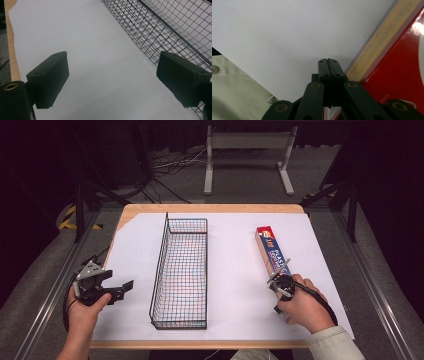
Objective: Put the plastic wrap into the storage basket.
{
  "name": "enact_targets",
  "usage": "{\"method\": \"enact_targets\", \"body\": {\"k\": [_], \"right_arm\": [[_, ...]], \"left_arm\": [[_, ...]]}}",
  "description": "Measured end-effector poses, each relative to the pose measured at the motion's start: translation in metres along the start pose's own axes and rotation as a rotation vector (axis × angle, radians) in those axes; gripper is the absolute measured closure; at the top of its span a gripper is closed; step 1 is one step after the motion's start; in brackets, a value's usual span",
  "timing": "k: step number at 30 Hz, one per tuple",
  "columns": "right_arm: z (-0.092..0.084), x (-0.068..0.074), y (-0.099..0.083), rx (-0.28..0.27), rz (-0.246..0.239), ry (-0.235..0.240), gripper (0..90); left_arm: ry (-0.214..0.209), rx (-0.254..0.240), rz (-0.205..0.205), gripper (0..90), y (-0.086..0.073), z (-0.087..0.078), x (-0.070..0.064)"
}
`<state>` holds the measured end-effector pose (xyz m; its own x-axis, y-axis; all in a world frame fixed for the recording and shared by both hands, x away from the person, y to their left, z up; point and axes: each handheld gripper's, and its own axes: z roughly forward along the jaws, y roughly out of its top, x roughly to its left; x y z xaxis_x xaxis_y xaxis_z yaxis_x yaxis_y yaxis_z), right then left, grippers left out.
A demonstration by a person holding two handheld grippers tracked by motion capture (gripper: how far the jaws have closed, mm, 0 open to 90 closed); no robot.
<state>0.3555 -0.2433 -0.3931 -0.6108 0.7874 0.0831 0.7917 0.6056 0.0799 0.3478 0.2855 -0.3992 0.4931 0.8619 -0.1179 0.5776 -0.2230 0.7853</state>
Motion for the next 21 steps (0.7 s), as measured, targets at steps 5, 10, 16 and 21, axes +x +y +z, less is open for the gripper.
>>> {"method": "enact_targets", "body": {"k": [5, 10, 16, 21], "right_arm": [[-0.007, 0.002, 0.000, -0.088, -0.024, 0.042, 78.0], [-0.019, 0.001, 0.000, -0.268, -0.019, 0.071, 65.7], [-0.033, -0.001, 0.002, -0.491, 0.018, 0.056, 49.3], [-0.042, -0.008, 0.004, -0.582, 0.076, 0.007, 47.6]], "left_arm": [[-0.002, -0.002, -0.004, 11.5, 0.000, 0.000, 0.001], [0.001, 0.000, -0.002, 11.3, -0.001, 0.000, 0.001], [0.001, -0.006, -0.006, 11.1, -0.001, 0.000, 0.002], [0.000, -0.005, -0.004, 10.8, -0.002, 0.001, 0.002]]}}
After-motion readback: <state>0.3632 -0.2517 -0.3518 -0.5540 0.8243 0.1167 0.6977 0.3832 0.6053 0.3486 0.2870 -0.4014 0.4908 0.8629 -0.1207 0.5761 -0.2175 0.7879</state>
